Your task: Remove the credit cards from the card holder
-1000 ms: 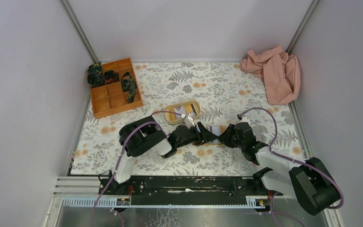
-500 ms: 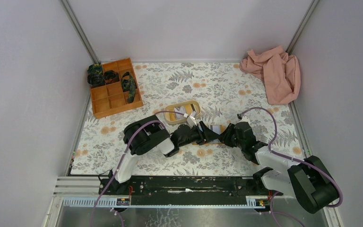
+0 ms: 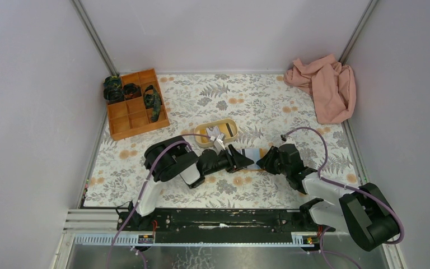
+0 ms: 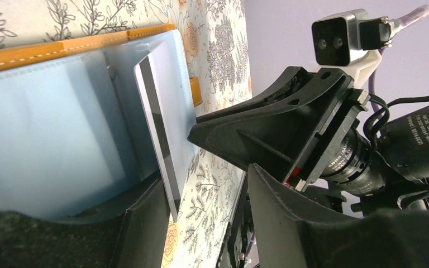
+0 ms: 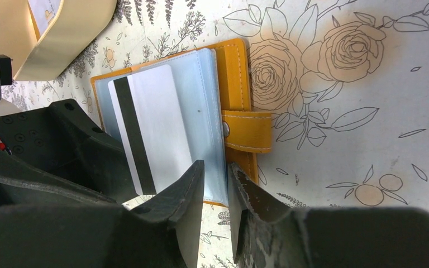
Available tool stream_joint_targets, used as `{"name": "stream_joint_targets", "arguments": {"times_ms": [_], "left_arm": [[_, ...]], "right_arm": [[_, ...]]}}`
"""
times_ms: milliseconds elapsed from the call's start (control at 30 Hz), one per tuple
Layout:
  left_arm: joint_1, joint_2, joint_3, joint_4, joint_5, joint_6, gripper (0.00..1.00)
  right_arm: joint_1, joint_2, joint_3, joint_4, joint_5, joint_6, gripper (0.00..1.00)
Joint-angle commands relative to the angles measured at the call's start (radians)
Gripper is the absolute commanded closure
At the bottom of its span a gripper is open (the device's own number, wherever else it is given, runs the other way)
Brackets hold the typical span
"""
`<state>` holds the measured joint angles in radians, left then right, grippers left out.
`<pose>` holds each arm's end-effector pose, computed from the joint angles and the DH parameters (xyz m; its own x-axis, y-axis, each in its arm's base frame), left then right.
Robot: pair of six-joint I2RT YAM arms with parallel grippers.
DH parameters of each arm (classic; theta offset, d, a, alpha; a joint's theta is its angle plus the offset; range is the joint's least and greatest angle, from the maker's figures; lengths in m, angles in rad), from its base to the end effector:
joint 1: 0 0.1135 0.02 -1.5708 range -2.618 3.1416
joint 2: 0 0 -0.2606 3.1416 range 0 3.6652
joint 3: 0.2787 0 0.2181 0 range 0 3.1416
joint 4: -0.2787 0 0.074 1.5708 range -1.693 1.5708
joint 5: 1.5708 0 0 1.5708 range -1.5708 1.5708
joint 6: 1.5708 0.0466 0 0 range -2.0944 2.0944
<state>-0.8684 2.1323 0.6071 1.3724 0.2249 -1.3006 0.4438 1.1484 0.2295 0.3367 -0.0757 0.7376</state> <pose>0.2158 -0.2710 0.1092 -0.8806 -0.4138 -0.2311 0.1419 0.2352 -0.9616 0.1689 0.0842 0.1547 -0.6938 0.4127 -0.5902 -0.0251 0.8052 0.5925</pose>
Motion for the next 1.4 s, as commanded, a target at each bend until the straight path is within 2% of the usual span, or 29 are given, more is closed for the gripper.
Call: {"name": "stream_joint_targets", "arguments": {"times_ms": [0,133,333,400,433,467,767,1133,1267,1367], "left_arm": [[0.018,-0.014,-0.03,0.121,0.026,-0.011,0.43],[0.032,-0.017,-0.058,0.141,0.029,-0.012,0.44],[0.051,-0.012,-0.095,0.179,0.033,-0.017,0.66],[0.055,-0.009,-0.098,0.184,0.037,-0.017,0.78],[0.056,-0.008,-0.098,0.184,0.039,-0.017,0.88],[0.057,-0.009,-0.099,0.185,0.041,-0.017,0.9],[0.084,-0.066,-0.179,0.182,0.024,0.013,0.91],[0.118,-0.29,-0.292,-0.005,-0.011,0.132,0.9],[0.142,-0.406,-0.303,-0.138,-0.015,0.183,0.91],[0.174,-0.554,-0.287,-0.407,-0.063,0.24,0.93]], "right_arm": [[-0.01,0.024,-0.007,-0.016,-0.019,-0.006,0.71],[-0.013,0.033,-0.005,-0.012,-0.023,-0.007,0.71],[-0.016,0.038,-0.005,-0.01,-0.025,-0.01,0.71],[-0.017,0.04,-0.004,-0.009,-0.027,-0.011,0.71],[-0.017,0.043,-0.004,-0.008,-0.027,-0.011,0.71],[-0.016,0.043,-0.003,-0.008,-0.027,-0.011,0.71],[-0.018,0.051,0.0,-0.003,-0.029,-0.02,0.71],[-0.019,0.054,-0.001,0.001,-0.038,-0.021,0.71],[-0.02,0.056,-0.001,0.003,-0.042,-0.021,0.71],[-0.019,0.057,-0.001,0.004,-0.045,-0.023,0.71]]}}
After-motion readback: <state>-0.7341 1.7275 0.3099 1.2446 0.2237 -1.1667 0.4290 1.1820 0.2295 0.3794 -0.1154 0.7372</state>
